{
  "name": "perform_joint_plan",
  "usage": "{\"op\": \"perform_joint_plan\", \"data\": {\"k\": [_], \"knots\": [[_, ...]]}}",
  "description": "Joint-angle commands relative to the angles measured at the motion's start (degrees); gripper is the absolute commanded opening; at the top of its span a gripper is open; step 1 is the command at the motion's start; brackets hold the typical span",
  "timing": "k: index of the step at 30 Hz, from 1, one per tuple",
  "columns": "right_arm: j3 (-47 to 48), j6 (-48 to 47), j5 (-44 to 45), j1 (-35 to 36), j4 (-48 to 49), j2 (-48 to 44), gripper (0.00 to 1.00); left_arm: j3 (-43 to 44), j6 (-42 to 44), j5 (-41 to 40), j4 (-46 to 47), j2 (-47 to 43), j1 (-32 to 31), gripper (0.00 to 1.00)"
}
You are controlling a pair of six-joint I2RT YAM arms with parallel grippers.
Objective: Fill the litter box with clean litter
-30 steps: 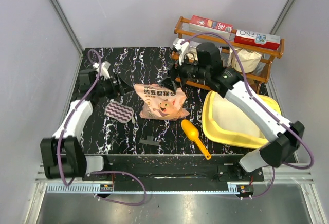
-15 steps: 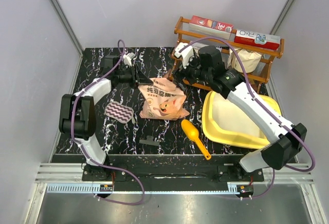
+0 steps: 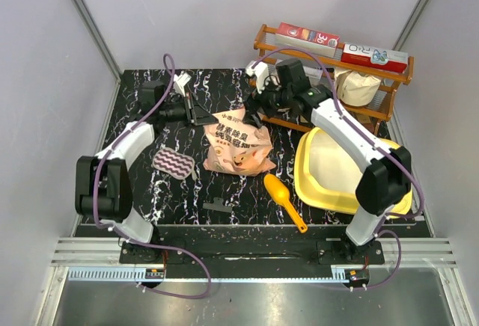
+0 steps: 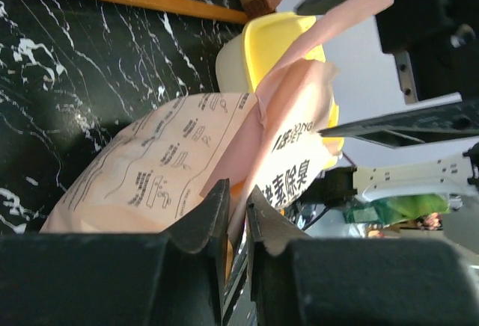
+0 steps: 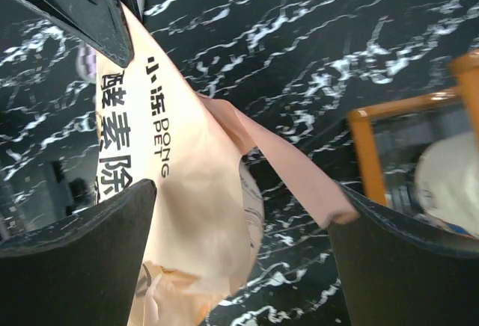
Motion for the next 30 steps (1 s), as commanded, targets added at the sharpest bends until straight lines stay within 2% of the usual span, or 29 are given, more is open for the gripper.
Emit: {"op": "perform_joint_plan", "data": {"k": [1, 4, 6, 8, 9, 10, 11, 12, 13, 14, 15, 16, 17, 20, 21, 22, 24, 26, 30], "knots": [[3.34, 2.81, -10.90, -0.14, -2.06, 1.54, 0.96, -0.88, 3.54, 0.25, 3.44, -8.76, 0.64, 0.16], [2.73, 3.25, -11.52, -0.22, -2.32, 2.24, 0.96, -2.55, 4.51, -0.20, 3.61, -10.70, 0.73, 0.18], [2.72, 2.38, -13.44, -0.14, -3.11, 2.59, 0.89, -3.43, 4.60, -0.72, 3.44, -11.41, 0.64, 0.20], [3.77, 0.89, -16.08, -0.22, -3.99, 3.12, 0.66, -3.52, 6.08, -1.07, 1.86, -12.02, 0.73, 0.30], [4.48, 0.01, -20.01, -0.22, -5.38, 3.38, 0.57, -2.82, 7.40, -1.16, 0.73, -12.20, 0.73, 0.41], [6.05, -0.70, -21.96, -0.14, -5.83, 3.56, 0.41, -2.03, 9.32, -1.34, -3.46, -12.55, 0.73, 0.48], [6.93, -1.57, -24.94, -0.05, -6.19, 4.08, 0.35, -1.16, 15.00, -2.03, -6.03, -12.90, 0.73, 0.54], [8.25, -2.11, -25.93, 0.04, -6.89, 4.44, 0.31, 0.59, 18.71, -2.04, -8.58, -13.25, 0.73, 0.66], [11.57, -2.89, -26.54, 0.30, -7.68, 4.88, 0.24, 1.66, 23.27, -2.13, -14.08, -13.86, 0.73, 0.73], [13.60, -6.21, -26.55, 0.65, -8.73, 6.19, 0.07, 2.88, 36.11, -3.61, -18.14, -14.22, 0.73, 0.75], [15.71, -8.07, -25.94, 1.61, -11.18, 6.98, 0.00, 5.59, 43.02, -4.75, -21.84, -14.48, 0.47, 0.76], [19.65, -9.74, -25.41, 2.14, -11.90, 7.77, 0.00, 6.93, 49.36, -5.72, -28.75, -14.75, 0.29, 0.78], [21.60, -12.37, -24.54, 2.58, -12.60, 9.17, 0.00, 8.24, 60.73, -7.73, -31.86, -14.57, 0.12, 0.79], [31.26, -17.81, -23.22, 4.60, -18.12, 13.03, 0.00, 13.69, 76.08, -11.34, -40.49, -13.61, -1.38, 0.81], [34.07, -19.67, -22.78, 5.31, -23.10, 14.18, 0.00, 15.71, 78.40, -12.23, -41.46, -13.35, -2.42, 0.81], [39.15, -20.99, -22.34, 6.10, -24.98, 15.24, 0.00, 16.51, 80.17, -12.93, -42.26, -12.91, -2.87, 0.81], [42.35, -21.36, -22.50, 6.37, -27.45, 17.27, 0.00, 17.48, 85.62, -15.13, -42.53, -12.55, -4.53, 0.82], [43.24, -20.92, -22.77, 6.28, -27.55, 17.36, 0.00, 17.92, 89.48, -16.71, -42.53, -11.68, -5.59, 0.83], [41.66, -22.06, -22.33, 6.37, -28.07, 16.13, 0.00, 19.50, 90.47, -17.25, -41.48, -10.79, -6.83, 0.83]]}}
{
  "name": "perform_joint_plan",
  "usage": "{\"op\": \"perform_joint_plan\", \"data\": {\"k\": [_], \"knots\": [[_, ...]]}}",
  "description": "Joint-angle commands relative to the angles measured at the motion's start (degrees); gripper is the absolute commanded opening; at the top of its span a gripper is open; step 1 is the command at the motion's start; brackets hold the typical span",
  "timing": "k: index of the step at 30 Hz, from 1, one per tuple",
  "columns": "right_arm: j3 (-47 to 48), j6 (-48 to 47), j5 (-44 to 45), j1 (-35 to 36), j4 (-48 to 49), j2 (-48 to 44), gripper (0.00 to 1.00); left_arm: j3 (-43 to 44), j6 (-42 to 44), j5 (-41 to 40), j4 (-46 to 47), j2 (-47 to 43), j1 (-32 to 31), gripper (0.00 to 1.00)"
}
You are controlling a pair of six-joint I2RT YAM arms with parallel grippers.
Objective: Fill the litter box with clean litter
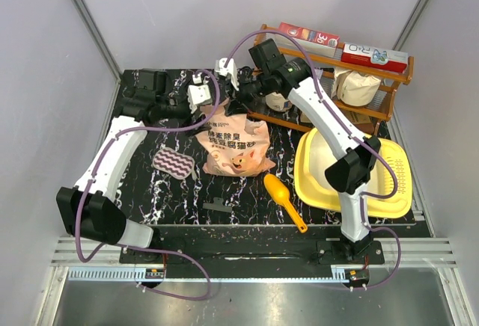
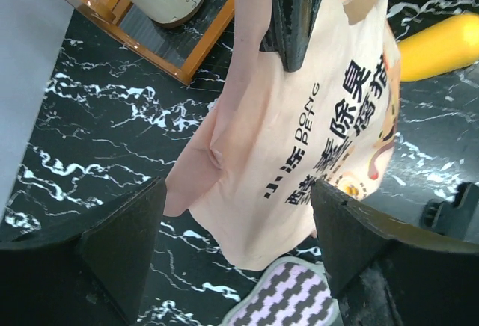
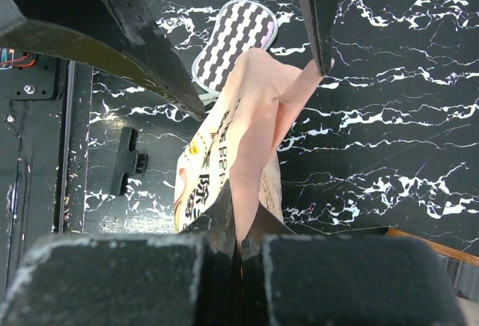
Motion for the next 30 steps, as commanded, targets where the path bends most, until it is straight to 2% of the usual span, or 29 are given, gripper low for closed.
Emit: {"op": "perform_joint_plan", "data": {"k": [1, 6, 11, 16, 19, 20, 21, 23, 24, 26, 27, 28, 29, 30], "knots": [[1.93, -3.44, -2.46, 0.58, 1.85, -3.69, 0.00, 2.94, 8.48, -2.54, 1.10, 0.25, -0.69, 0.82], [-2.91, -3.97, -2.29, 0.49, 2.72, -7.03, 0.00, 3.46, 12.87, -1.57, 1.29, -1.52, -0.60, 0.82], [-7.40, -2.13, -1.76, 0.49, 6.68, -9.49, 0.00, 6.71, 21.11, 2.38, -8.72, 1.82, -2.62, 0.81], [-8.10, 0.07, -1.58, 0.49, 8.52, -9.59, 0.00, 6.90, 22.01, 3.26, -9.43, 4.72, -6.84, 0.80], [-8.71, 0.69, -1.06, 0.40, 9.23, -9.67, 0.00, 5.93, 22.10, 3.00, -9.43, 5.42, -8.95, 0.75], [-8.98, 0.69, -0.62, 0.40, 9.23, -9.76, 0.00, 5.32, 22.36, 2.30, -9.52, 5.34, -9.30, 0.72], [-9.16, 0.43, -0.18, 0.49, 9.23, -9.85, 0.00, 4.96, 22.45, 1.86, -9.44, 5.25, -9.74, 0.62], [-10.30, -0.45, 1.39, 0.31, 9.32, -10.55, 0.00, 4.70, 22.45, 0.29, -9.52, 5.25, -9.74, 0.48], [-10.73, -0.71, 2.01, 0.31, 9.49, -10.81, 0.00, 4.87, 22.45, -0.51, -9.44, 5.34, -9.65, 0.30], [-12.05, 0.59, 4.72, -0.47, 11.06, -11.60, 0.17, 5.05, 22.71, -3.13, -9.52, 5.07, -9.74, 0.07], [-12.49, 1.56, 5.70, -0.83, 11.77, -11.87, 0.25, 4.96, 23.06, -4.02, -9.61, 4.81, -9.65, 0.00], [-13.19, 5.14, 6.67, -1.27, 12.91, -12.57, 0.30, 4.79, 23.33, -4.90, -9.70, 4.55, -9.57, 0.00], [-13.55, 7.78, 9.98, -1.88, 15.97, -12.92, 0.42, 5.05, 22.90, -6.04, -9.70, 4.37, -9.48, 0.00], [-13.81, 10.33, 11.84, -3.10, 17.39, -13.36, 0.46, 5.74, 22.37, -6.49, -9.96, 4.37, -9.30, 0.00]]}}
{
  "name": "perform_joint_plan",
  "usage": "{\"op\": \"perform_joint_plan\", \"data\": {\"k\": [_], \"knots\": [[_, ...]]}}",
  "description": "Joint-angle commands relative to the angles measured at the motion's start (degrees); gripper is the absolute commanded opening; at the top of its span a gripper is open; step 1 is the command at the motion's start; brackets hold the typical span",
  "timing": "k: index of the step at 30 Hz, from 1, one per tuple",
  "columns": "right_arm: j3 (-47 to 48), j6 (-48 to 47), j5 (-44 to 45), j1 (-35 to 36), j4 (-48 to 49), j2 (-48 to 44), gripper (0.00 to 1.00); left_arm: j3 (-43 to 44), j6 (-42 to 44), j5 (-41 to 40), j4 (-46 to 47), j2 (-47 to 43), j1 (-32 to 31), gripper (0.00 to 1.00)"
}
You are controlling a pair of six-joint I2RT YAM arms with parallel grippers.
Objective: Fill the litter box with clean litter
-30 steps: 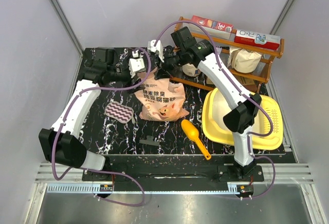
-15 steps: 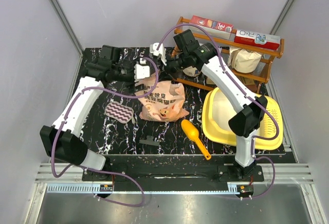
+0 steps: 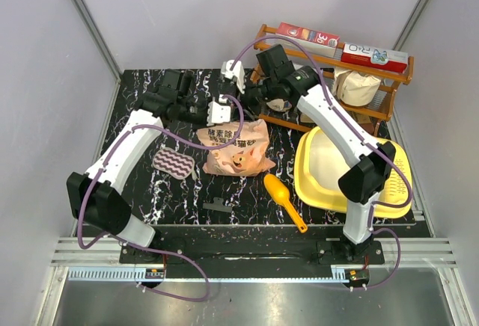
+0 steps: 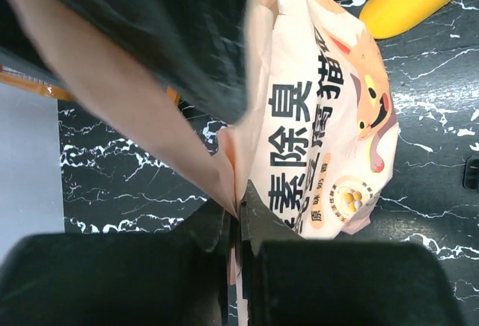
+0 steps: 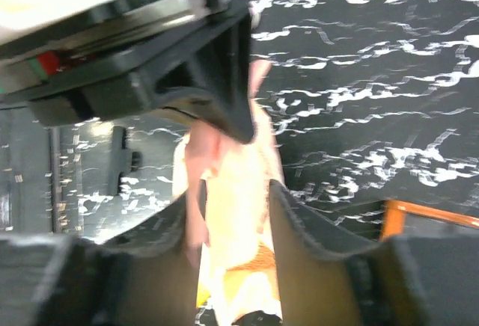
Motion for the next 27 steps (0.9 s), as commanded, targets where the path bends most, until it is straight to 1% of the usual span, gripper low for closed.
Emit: {"op": "perform_joint_plan", "data": {"k": [1, 2, 3, 4, 5, 6, 7, 8, 9, 10, 11, 14, 16, 20, 21, 27], "knots": [[-0.68, 12.15, 12.89, -3.51, 11.61, -6.28, 0.51, 2.01, -0.34, -3.19, -2.81, -0.85, -0.08, 0.00], [-0.85, 13.93, 16.07, -3.77, 13.53, -6.72, 0.62, 4.37, -1.83, -3.89, -2.91, -0.59, 0.27, 0.00], [-1.47, 15.34, 19.49, -3.95, 14.07, -7.16, 0.65, 5.70, -3.67, -3.98, -1.86, -0.32, 0.45, 0.00], [-1.99, 17.88, 23.01, -3.95, 14.51, -8.04, 0.68, 6.76, -9.43, -3.72, -0.03, -0.23, 0.80, 0.00], [-2.69, 19.13, 28.70, -3.95, 14.52, -8.48, 0.70, 7.46, -12.54, -3.02, 2.26, -0.50, 1.41, 0.00], [-4.27, 20.36, 30.67, -4.04, 14.26, -8.75, 0.74, 7.21, -15.35, -2.76, 8.28, -1.45, 1.50, 0.00], [-5.15, 21.85, 32.08, -3.95, 13.91, -9.36, 0.75, 6.77, -19.99, -2.75, 11.39, -2.07, 1.50, 0.00], [-5.86, 22.47, 33.66, -3.95, 12.51, -9.54, 0.77, 5.11, -22.74, -2.84, 14.99, -2.69, 1.50, 0.00], [-6.21, 23.17, 34.46, -3.95, 11.45, -9.37, 0.79, 4.40, -25.55, -3.19, 21.90, -3.83, 1.59, 0.00], [-5.78, 25.70, 35.25, -3.95, 10.14, -8.49, 0.79, 3.87, -30.01, -3.54, 24.23, -4.19, 1.50, 0.00], [-5.17, 27.03, 36.39, -3.95, 6.99, -7.88, 0.80, 3.78, -31.80, -4.07, 25.82, -4.36, 1.42, 0.00], [-2.62, 31.08, 35.18, -3.95, 1.53, -6.03, 0.82, 3.52, -36.99, -6.61, 28.99, -5.24, 1.50, 0.00], [-2.35, 32.93, 32.38, -3.95, 0.55, -5.67, 0.85, 2.55, -38.14, -6.97, 30.14, -6.91, 1.59, 0.00], [-0.16, 34.96, 30.95, -3.95, -3.40, -3.22, 0.87, 0.79, -40.51, -7.50, 31.02, -8.58, 1.77, 0.00], [0.63, 36.79, 30.87, -3.86, -3.93, -2.78, 0.87, 0.53, -40.60, -7.67, 31.11, -9.02, 1.68, 0.00], [2.91, 39.26, 27.70, -3.86, -5.69, 0.21, 0.89, -3.42, -43.85, -9.96, 32.60, -12.26, 2.03, 0.00]]}}
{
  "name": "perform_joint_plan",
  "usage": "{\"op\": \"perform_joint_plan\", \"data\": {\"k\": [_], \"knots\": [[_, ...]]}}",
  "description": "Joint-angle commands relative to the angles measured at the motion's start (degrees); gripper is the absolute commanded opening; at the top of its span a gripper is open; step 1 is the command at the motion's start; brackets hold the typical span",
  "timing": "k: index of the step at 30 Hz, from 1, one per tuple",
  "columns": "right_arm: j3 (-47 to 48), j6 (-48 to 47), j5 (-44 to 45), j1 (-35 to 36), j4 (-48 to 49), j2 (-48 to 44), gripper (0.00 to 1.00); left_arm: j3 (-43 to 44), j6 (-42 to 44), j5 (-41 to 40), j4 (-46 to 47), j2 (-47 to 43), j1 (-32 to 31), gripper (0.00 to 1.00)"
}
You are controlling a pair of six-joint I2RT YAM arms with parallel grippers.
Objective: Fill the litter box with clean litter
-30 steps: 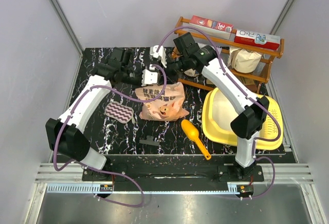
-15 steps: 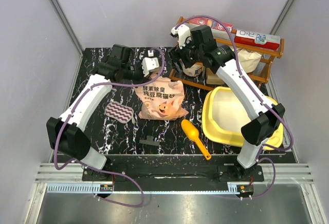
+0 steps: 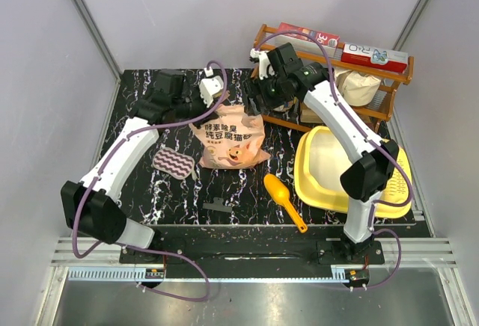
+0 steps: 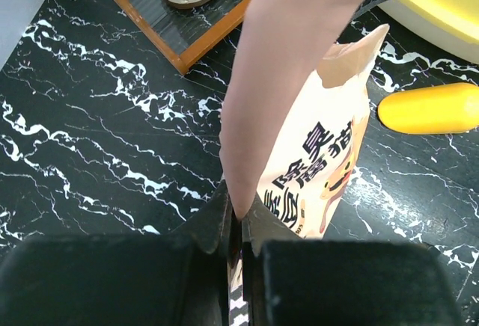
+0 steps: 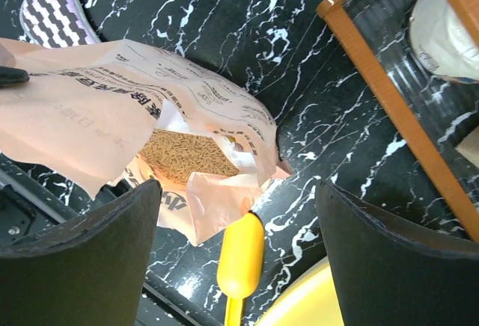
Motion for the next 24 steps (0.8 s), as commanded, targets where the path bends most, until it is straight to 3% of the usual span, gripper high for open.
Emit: {"op": "perform_joint_plan", "data": {"k": [1, 11, 21, 24], "knots": [[4.45, 4.27, -3.18, 0.42, -2.51, 2.27, 0.89, 0.27, -5.62, 0.36, 17.65, -8.99, 1.07, 0.00], [4.64, 6.48, -0.82, 4.90, -3.48, 5.97, 0.92, -5.45, -13.72, 1.14, 22.65, -13.21, 1.86, 0.00], [2.70, 9.71, 15.61, 7.72, -3.04, 7.29, 0.99, -8.79, -18.29, 1.41, 25.21, -14.71, 1.95, 0.00], [-0.46, 12.35, 26.41, 7.28, -2.86, 5.10, 1.00, -9.06, -19.08, 1.76, 25.47, -14.54, 1.95, 0.00]]}}
